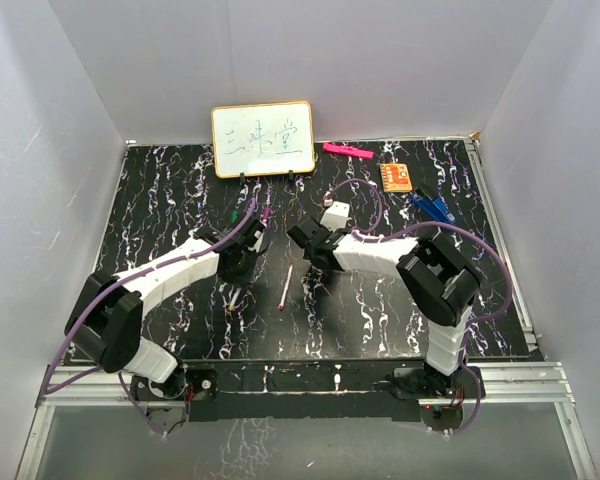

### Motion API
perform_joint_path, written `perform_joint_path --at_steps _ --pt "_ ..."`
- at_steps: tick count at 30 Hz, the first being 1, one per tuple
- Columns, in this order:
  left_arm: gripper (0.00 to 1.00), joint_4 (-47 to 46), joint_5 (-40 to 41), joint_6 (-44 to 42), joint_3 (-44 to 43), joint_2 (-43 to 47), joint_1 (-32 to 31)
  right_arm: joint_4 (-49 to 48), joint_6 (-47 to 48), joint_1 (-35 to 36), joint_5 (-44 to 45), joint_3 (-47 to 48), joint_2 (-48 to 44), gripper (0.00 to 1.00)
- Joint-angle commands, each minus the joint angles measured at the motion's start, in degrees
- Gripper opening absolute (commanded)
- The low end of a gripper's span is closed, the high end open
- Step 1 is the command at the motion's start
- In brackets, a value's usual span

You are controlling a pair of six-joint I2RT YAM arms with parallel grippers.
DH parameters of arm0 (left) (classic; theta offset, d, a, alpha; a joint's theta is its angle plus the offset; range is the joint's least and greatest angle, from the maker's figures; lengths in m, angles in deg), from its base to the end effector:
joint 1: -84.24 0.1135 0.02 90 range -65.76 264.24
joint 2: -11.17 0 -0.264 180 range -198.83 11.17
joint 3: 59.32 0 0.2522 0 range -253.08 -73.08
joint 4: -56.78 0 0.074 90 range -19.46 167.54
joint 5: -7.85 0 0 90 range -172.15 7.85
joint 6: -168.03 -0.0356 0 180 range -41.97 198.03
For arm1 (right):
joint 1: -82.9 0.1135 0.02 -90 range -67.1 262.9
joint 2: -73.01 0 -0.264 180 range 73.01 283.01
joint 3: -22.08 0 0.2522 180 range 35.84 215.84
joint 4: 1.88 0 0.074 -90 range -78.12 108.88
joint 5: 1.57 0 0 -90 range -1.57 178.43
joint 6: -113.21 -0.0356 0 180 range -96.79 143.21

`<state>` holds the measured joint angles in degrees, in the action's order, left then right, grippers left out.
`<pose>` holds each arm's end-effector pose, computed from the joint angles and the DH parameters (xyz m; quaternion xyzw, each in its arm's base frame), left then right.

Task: Insert the pens into the pen caps

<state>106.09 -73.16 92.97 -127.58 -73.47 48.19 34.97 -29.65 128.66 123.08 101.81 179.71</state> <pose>0.2315 -0.1616 0.2057 0.1623 0.9611 -0.0212 0.2224 0.2700 0.2482 0.1593 0.1249 0.9239 -0.0252 0.3609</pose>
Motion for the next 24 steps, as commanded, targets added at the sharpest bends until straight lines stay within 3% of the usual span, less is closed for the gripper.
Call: perform_joint_path --at_steps 1,18,24 --pt "0.00 0.10 -0.58 -0.44 0.09 2.38 0.37 1.08 -0.85 0.39 1.56 3.20 1.85 0.43" --pt "0.00 -0.51 -0.88 -0.24 0.73 2.59 0.46 1.97 -0.74 0.30 1.30 3.45 4.23 0.34" --pt "0.00 -0.67 -0.73 -0.34 0.25 2.33 0.46 2.77 1.16 0.25 0.31 3.51 5.89 0.14"
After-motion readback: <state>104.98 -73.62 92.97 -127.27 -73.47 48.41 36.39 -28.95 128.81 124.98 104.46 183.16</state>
